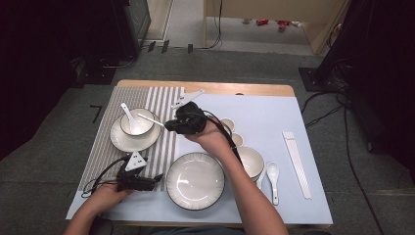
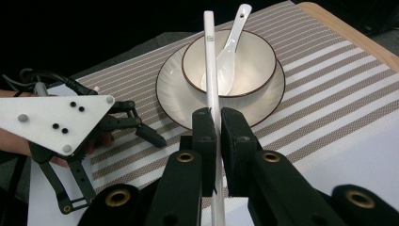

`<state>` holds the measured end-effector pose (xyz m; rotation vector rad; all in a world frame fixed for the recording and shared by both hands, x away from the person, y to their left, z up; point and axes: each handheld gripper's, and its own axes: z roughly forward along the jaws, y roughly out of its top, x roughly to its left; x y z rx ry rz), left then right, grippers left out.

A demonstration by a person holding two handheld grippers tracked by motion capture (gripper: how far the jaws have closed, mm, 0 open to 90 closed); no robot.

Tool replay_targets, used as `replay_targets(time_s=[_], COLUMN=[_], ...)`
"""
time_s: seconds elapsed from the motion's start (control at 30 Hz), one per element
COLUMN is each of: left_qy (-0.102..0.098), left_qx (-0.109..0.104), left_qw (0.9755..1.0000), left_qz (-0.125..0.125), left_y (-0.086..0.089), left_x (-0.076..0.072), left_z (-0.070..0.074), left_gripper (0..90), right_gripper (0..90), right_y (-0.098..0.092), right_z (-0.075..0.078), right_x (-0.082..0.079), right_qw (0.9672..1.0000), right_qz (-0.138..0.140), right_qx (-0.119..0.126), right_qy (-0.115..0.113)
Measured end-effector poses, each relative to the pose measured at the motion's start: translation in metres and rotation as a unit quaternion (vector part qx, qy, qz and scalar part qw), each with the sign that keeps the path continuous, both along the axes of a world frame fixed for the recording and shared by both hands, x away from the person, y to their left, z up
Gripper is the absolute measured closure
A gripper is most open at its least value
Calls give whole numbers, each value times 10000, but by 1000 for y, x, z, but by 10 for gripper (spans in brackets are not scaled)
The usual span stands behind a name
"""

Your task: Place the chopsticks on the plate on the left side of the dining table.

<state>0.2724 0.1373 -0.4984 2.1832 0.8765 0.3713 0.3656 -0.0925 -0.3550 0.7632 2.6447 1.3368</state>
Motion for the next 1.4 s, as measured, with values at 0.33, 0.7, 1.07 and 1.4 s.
replay_targets(time_s=[0.33,0.7,1.07,1.4], left_qy=[-1,8,6,2], left_qx=[-10,-18,-4,-7], left_qw=[10000,10000,10000,10000], left_qz=[8,14,5,11], left_y=[0,0,0,0], left_x=[0,0,0,0], left_z=[0,0,0,0], left_gripper=[146,146,146,146], right_gripper=[853,852,852,852], right_y=[11,21,30,37], right_z=[0,0,-1,-2], right_x=[0,2,4,5], right_qw=[10000,9999,9997,9995], right_qz=[91,158,227,301], right_qx=[-28,-38,-37,-70], right_qy=[-14,-36,-49,-70])
